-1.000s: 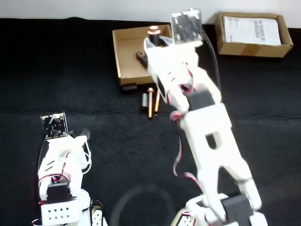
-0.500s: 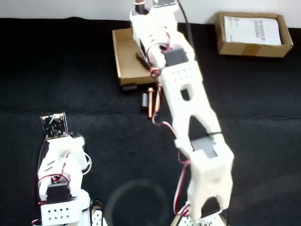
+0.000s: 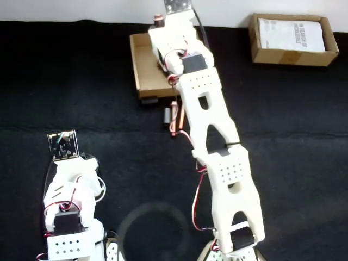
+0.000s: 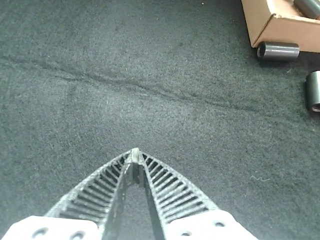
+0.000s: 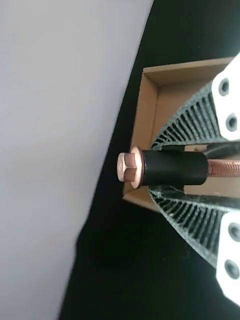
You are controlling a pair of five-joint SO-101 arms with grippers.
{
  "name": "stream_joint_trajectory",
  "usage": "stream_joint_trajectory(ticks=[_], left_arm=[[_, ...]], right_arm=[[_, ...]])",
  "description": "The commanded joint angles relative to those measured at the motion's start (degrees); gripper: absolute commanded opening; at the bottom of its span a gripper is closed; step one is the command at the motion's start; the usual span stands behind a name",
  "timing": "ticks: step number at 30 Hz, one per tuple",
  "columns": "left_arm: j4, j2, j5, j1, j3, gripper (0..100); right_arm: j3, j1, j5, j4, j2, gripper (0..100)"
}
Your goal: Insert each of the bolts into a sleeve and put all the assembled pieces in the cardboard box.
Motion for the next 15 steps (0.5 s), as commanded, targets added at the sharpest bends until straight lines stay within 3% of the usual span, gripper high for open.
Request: stream_joint_trajectory(ticks=[1, 15], left_arm=[[0.2, -0.1, 0.1, -0.7, 1.0, 1], [-0.2, -0.5, 0.1, -2.9, 1.0, 1]], right_arm=[[-3.6, 0.9, 5.6, 0.0, 0.6, 1.2], [-4.2, -1.7, 22.5, -3.6, 14.1, 1.3]])
